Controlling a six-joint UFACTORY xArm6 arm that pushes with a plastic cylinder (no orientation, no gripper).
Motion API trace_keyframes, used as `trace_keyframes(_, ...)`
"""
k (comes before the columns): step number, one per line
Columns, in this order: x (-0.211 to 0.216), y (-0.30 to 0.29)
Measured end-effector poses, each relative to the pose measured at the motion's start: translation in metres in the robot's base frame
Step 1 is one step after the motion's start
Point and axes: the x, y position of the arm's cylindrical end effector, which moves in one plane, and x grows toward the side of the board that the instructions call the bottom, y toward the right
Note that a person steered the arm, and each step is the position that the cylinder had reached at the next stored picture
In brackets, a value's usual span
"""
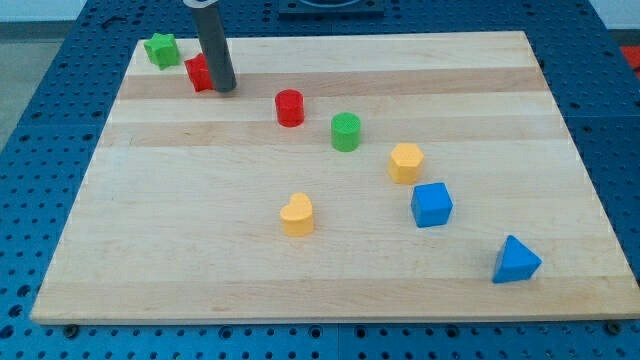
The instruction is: Move the red circle towards the red star
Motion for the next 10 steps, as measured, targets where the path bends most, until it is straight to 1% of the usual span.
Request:
trace_keyframes(1, -0.005, 0.002)
trace_keyframes(2, -0.005, 0.034)
trace_keyframes(4, 0.000, 0.160)
trace_keyframes(5, 0.020, 0.175)
trace_keyframes(7, 0.060, 0.174)
trace_keyframes(8, 0.067, 0.163)
trace_keyframes(10, 0.067, 0.113)
